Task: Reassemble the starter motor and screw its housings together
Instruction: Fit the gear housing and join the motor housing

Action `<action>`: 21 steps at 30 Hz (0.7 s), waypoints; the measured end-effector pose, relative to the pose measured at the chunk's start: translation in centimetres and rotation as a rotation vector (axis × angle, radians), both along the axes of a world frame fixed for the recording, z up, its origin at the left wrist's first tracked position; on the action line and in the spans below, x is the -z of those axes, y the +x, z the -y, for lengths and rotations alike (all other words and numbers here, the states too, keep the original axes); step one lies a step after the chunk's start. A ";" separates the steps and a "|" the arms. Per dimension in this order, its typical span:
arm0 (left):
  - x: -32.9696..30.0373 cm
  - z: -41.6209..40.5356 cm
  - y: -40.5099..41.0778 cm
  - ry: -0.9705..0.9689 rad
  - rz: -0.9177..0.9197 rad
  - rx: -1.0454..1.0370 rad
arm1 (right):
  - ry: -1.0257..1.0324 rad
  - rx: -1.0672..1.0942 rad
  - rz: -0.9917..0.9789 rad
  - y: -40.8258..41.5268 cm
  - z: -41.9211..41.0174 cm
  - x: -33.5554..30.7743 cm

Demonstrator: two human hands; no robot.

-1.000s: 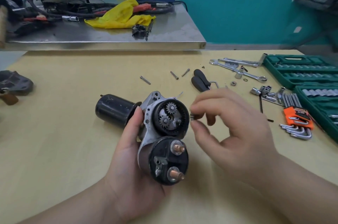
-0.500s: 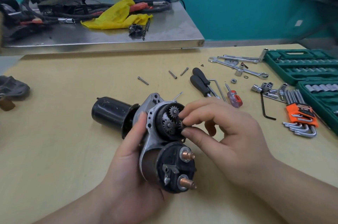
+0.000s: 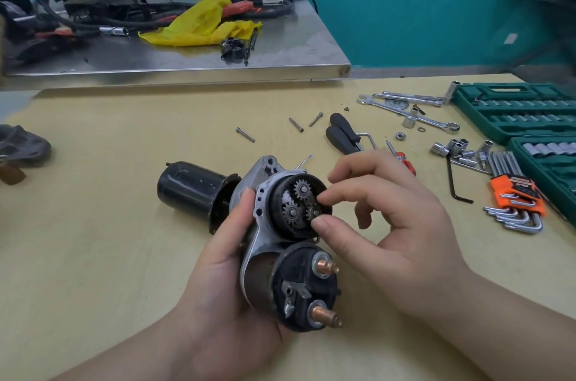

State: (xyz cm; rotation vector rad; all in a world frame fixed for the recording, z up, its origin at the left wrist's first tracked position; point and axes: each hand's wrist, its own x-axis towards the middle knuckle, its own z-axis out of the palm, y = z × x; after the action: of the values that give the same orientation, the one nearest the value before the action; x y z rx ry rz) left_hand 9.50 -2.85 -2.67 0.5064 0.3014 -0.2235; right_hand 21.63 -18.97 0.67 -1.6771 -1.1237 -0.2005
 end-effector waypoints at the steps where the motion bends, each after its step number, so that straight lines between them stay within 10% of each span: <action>1: 0.2 0.0 0.0 0.018 0.002 -0.002 | -0.004 0.006 -0.001 0.0 0.0 0.0; 21: 0.5 0.3 -0.5 0.042 0.128 0.008 | -0.008 0.130 -0.440 3.3 -0.7 1.3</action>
State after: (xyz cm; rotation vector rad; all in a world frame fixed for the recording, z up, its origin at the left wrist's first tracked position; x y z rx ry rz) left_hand 8.99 -3.13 -3.15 0.5611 0.1797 -0.1921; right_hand 24.93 -18.22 -0.67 -1.6963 -0.6888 0.0905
